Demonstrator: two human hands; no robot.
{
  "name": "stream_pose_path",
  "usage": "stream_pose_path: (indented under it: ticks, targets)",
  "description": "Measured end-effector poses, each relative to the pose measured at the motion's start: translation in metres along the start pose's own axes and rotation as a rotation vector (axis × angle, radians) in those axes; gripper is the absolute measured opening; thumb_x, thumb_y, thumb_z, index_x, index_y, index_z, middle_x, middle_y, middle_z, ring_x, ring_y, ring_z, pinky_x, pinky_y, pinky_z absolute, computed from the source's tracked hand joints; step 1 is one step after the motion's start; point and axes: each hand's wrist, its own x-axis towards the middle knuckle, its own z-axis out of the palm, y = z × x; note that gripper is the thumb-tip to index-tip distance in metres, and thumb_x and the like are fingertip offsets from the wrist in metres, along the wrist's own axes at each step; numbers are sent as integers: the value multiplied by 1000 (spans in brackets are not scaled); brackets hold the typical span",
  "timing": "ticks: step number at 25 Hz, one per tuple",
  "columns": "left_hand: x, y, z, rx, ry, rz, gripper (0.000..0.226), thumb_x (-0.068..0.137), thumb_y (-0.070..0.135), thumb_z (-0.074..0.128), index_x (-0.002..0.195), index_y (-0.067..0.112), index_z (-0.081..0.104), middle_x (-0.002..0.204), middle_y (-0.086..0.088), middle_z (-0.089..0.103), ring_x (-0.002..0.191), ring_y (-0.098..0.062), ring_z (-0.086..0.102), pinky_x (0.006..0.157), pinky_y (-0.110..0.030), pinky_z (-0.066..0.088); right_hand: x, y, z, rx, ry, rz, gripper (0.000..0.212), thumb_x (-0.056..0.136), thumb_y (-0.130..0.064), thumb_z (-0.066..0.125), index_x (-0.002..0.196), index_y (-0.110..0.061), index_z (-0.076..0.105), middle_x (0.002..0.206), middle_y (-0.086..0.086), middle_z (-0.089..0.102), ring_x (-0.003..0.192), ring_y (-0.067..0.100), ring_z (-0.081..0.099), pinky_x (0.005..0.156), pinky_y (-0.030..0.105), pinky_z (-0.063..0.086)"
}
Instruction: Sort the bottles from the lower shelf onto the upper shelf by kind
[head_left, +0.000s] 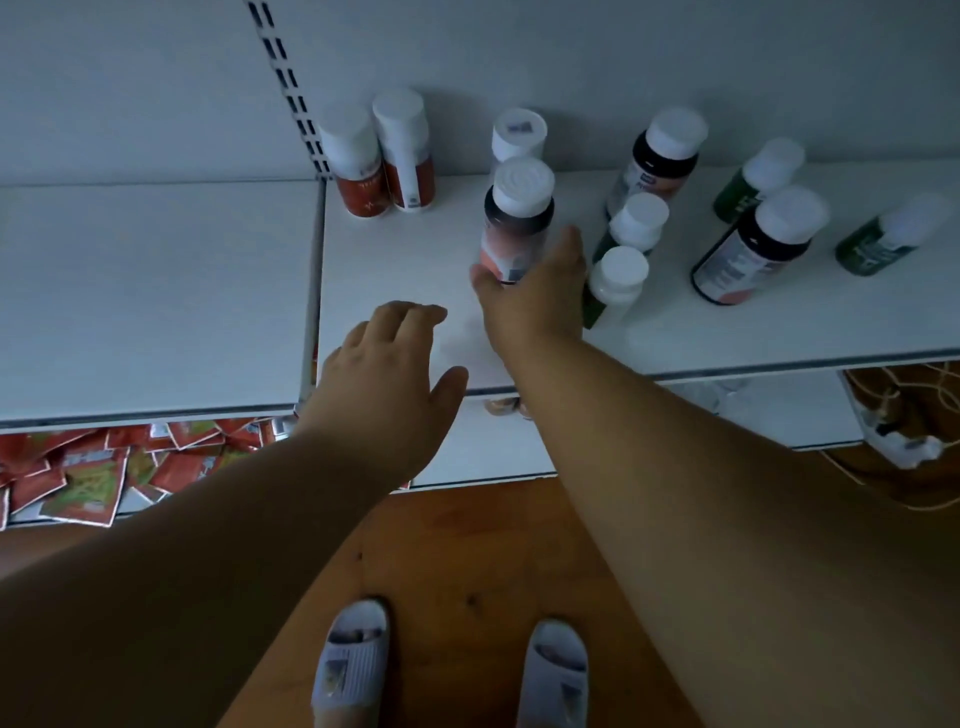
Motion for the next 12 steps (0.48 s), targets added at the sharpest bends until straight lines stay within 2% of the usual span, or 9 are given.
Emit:
stream_pose_path:
  ticks: [1, 3, 5, 6, 7, 9, 12]
  targets:
    - [2, -5, 5, 9, -5, 6, 55, 95, 46, 50, 144, 25, 36, 150, 1, 38, 132, -23, 44, 106, -41, 40, 15, 0, 8, 57, 30, 3, 102, 81, -32, 79, 156, -18, 12, 160, 6, 26, 145, 28, 33, 117, 45, 34]
    - [3, -12, 11, 9, -39, 18, 56, 95, 46, 49, 144, 25, 36, 149, 1, 38, 132, -23, 43, 107, -42, 40, 37, -2, 14, 128, 75, -42, 95, 75, -28, 83, 150, -16, 27, 149, 7, 44, 133, 27, 49, 107, 47, 46]
    - [1, -15, 8, -104, -42, -24, 53, 95, 47, 47, 144, 28, 36, 149, 3, 39, 129, -19, 46, 105, -42, 43, 36, -6, 9, 121, 39, -79, 76, 75, -26, 82, 138, -15, 41, 129, 0, 60, 112, 19, 63, 93, 32, 54]
    - [-2, -15, 2, -197, -39, -74, 51, 96, 48, 45, 144, 30, 37, 149, 4, 39, 125, -16, 49, 103, -41, 45, 24, -9, 5, 125, -2, -74, 70, 77, -26, 81, 135, -16, 44, 121, -5, 61, 102, 10, 64, 87, 20, 53]
    - [-7, -10, -8, -290, -42, -132, 49, 97, 49, 43, 143, 32, 37, 148, 6, 40, 117, -11, 51, 100, -38, 46, 9, -12, -1, 162, -38, -57, 66, 78, -29, 81, 133, -17, 46, 114, -10, 60, 94, 4, 62, 84, 16, 52]
    - [-24, 7, -33, -472, -41, -239, 47, 97, 51, 39, 142, 35, 39, 145, 9, 42, 108, -3, 48, 91, -28, 45, -30, -20, -23, 288, -115, 5, 61, 77, -43, 79, 128, -21, 53, 110, -13, 64, 92, 2, 64, 89, 28, 56]
    - [-67, 48, -96, -731, -86, -344, 58, 87, 65, 26, 136, 38, 43, 136, 14, 49, 116, -5, 50, 88, -22, 42, -103, -58, -77, 399, -271, 129, 75, 66, -81, 57, 123, -33, 56, 113, -6, 70, 100, 15, 69, 89, 45, 57]
